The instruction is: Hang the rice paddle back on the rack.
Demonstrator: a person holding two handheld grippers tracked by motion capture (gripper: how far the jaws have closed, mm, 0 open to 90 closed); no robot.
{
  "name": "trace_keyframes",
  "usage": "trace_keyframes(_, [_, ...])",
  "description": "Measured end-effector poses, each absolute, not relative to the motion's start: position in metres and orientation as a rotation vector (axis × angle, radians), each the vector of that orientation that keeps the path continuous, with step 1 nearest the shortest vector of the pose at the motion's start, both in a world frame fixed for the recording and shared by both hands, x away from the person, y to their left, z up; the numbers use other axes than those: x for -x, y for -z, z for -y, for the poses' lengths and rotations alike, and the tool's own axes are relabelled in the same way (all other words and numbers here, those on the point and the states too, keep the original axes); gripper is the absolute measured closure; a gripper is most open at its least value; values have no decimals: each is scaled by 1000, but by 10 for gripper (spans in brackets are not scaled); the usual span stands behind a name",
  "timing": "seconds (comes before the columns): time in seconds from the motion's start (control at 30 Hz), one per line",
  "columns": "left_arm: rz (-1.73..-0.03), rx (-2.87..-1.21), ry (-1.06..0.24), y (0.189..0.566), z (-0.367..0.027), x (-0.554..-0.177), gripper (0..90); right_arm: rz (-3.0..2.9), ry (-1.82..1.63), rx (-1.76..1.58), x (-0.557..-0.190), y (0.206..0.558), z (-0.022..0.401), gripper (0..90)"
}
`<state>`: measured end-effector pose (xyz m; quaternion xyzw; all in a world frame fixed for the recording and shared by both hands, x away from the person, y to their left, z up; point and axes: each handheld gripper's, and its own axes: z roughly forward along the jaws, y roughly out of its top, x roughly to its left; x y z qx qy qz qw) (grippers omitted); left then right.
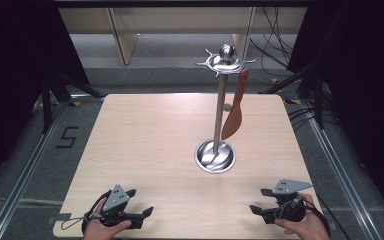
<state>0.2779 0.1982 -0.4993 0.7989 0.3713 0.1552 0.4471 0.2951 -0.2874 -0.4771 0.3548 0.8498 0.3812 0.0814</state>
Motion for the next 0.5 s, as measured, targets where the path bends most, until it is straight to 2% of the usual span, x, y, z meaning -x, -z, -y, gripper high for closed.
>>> trace_keyframes(0.5, [-928,-1967,-377,500,-197,-278,150,-2546,-1175,-1023,-296,479,289,269])
